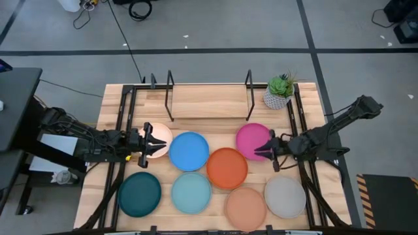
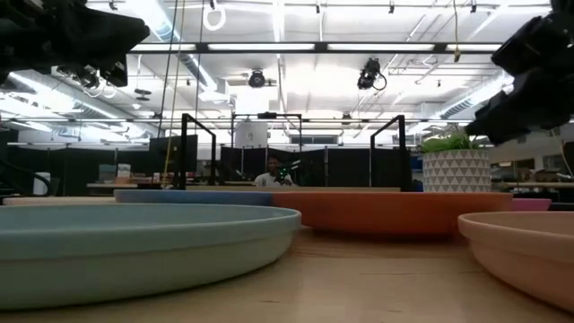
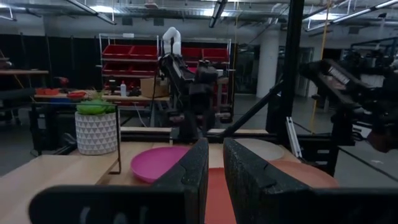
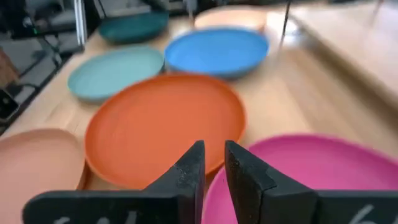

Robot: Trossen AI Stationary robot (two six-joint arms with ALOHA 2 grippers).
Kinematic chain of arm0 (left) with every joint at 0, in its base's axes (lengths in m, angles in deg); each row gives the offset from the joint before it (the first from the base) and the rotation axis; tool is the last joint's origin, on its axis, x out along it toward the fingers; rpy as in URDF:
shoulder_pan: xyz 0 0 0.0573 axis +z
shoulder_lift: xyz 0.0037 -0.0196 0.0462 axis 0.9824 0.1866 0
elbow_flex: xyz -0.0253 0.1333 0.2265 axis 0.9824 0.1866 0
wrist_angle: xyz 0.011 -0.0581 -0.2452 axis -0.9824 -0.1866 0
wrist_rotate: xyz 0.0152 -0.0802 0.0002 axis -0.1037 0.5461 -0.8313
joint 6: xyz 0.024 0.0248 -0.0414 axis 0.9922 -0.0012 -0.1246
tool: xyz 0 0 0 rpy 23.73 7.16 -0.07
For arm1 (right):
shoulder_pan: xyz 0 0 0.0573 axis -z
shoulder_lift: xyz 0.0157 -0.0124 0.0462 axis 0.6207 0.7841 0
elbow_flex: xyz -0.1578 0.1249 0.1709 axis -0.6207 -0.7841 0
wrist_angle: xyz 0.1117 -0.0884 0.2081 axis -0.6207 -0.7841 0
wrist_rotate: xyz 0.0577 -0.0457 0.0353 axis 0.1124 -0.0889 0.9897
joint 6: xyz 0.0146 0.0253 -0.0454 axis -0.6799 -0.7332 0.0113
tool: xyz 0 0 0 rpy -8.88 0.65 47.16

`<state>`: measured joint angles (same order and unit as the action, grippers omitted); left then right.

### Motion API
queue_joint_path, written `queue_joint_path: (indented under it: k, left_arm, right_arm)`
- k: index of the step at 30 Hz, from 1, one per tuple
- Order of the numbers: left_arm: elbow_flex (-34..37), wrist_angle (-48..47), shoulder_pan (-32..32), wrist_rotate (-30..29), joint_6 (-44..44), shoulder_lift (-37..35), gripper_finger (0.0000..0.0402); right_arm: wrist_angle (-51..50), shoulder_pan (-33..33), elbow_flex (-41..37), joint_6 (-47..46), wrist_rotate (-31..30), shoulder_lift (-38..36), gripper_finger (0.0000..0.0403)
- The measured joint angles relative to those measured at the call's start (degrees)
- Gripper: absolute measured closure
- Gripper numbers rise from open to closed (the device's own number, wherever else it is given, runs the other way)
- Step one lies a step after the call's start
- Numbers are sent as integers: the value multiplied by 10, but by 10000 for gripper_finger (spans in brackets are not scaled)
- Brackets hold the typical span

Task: Place and stack plates onto a shelf
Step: Put the pink plate on the shelf

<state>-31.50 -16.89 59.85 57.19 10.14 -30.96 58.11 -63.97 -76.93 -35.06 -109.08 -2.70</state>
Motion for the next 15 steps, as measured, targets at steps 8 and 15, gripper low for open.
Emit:
queue_joint_path:
  k: [8, 15]
  left_arm:
    - [0, -15, 0, 0, 5, 0, 347]
    - [0, -18, 0, 0, 28, 0, 347]
  right_arm:
    - [-67, -29, 130, 10, -9, 216, 334]
    - [-355, -19, 296, -53, -30, 354, 305]
